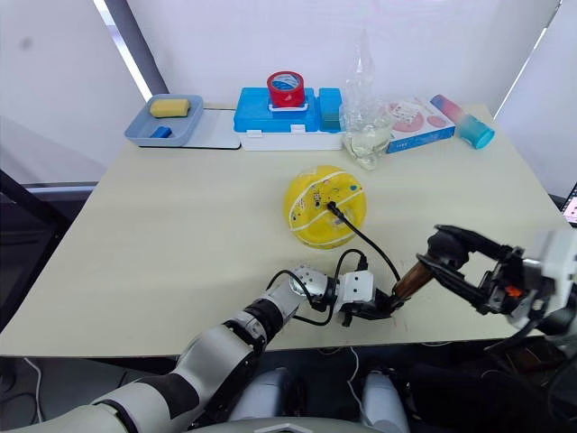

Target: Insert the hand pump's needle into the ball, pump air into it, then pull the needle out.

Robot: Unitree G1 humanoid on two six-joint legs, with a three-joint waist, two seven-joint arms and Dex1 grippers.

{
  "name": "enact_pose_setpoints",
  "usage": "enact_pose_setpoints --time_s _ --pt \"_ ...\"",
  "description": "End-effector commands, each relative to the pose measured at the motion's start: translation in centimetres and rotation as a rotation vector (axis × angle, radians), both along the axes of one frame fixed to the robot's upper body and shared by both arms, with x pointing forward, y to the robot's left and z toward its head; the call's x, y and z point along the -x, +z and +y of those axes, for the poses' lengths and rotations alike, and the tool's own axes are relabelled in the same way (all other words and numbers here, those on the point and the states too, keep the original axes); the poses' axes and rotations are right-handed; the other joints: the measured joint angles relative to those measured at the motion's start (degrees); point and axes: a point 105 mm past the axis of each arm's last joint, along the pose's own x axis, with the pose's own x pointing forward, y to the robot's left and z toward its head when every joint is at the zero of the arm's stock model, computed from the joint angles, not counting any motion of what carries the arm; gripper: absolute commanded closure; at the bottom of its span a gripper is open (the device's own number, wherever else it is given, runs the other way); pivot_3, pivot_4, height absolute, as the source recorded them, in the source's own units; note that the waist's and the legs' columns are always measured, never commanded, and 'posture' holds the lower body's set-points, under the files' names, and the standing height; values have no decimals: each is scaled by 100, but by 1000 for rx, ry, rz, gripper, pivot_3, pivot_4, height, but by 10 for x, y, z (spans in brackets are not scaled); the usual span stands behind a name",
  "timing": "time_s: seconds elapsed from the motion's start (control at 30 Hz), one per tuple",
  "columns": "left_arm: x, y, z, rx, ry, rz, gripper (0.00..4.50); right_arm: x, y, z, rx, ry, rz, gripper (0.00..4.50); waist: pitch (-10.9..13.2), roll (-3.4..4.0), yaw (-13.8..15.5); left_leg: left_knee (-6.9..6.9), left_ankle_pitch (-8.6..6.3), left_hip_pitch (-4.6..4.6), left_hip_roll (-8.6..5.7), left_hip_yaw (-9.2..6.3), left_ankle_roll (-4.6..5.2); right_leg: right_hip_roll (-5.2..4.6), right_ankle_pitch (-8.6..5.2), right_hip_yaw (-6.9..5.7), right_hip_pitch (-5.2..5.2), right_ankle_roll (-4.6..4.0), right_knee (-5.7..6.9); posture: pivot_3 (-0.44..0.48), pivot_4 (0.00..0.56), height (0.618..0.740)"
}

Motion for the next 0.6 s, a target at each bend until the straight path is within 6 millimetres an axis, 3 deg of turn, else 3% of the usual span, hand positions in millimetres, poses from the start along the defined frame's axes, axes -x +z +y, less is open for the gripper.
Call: enact_pose_setpoints --time_s 0.03,0.17,0.3,0.47,0.6 --pt "7 -15 7 -74 -18 31 3402 -5 -44 0 39 -21 105 2449 -1 -2 -1 0 0 0 1 -1 0 1 0 -1 0 0 0 0 150 737" --pt "6 -15 8 -74 -17 33 3402 -8 -72 0 27 -58 135 2449 -3 -4 0 2 0 1 5 -3 -1 2 0 -3 2 0 0 0 150 737" --pt "6 -16 8 -74 -13 35 3402 -10 -77 0 20 -72 116 2449 -5 -4 -4 2 -3 6 7 -4 -7 2 1 -4 8 1 0 0 150 737" --pt "8 -17 9 -78 -17 38 3402 -9 -51 -7 5 -65 27 2449 -6 -5 -3 2 -14 9 11 -12 -30 3 1 -11 13 1 0 0 150 737" --pt "8 -17 8 -79 -21 39 3402 -4 -2 -11 -22 -33 -79 2449 5 24 10 2 -14 5 9 -14 -31 -1 1 -11 13 1 -1 0 150 737"
